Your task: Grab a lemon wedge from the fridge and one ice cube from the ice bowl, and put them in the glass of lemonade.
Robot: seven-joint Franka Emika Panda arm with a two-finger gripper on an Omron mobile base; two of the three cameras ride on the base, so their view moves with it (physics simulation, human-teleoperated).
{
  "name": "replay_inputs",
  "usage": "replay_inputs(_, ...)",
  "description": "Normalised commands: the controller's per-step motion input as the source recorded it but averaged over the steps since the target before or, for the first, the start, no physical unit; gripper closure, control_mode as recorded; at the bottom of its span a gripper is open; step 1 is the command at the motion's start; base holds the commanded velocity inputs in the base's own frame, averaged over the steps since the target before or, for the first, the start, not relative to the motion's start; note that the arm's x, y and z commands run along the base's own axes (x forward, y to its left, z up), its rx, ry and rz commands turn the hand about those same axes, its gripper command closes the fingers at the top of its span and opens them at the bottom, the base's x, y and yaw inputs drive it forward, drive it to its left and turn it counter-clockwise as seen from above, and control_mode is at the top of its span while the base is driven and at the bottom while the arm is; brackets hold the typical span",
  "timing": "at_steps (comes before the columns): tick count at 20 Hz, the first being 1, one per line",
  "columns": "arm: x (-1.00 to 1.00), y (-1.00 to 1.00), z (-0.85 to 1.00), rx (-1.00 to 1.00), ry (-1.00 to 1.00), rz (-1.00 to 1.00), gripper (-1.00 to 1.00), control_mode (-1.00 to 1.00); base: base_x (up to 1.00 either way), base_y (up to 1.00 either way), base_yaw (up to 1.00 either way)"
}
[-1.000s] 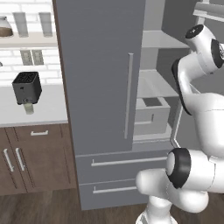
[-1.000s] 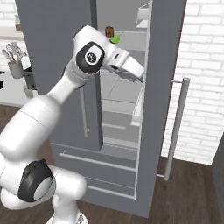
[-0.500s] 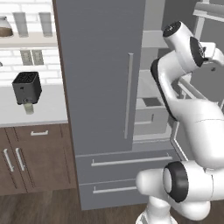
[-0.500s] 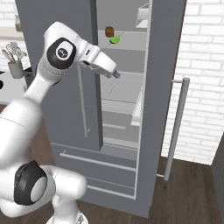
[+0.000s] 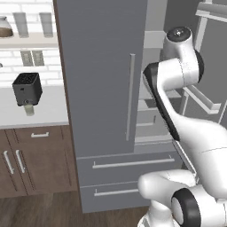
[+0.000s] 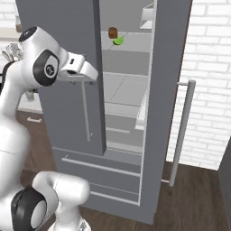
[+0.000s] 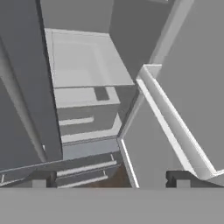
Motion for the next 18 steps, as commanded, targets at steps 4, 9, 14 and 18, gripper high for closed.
replay_inputs(4,0.00,0.99,-0.36,0.13,0.00,0.63,-1.00,-1.00,0.00,0.00,0.00)
replay_inputs(9,0.00,0.54,0.00,-0.03,-0.01,0.11,-1.00,-1.00,0.00,0.00,0.00)
replay_inputs(14,0.03,0.01,-0.21,0.03,-0.01,-0.03,-1.00,-1.00,0.00,0.00,0.00)
replay_inputs(18,0.34,0.09,-0.31,0.01,0.00,-0.10,-1.00,-1.00,0.00,0.00,0.00)
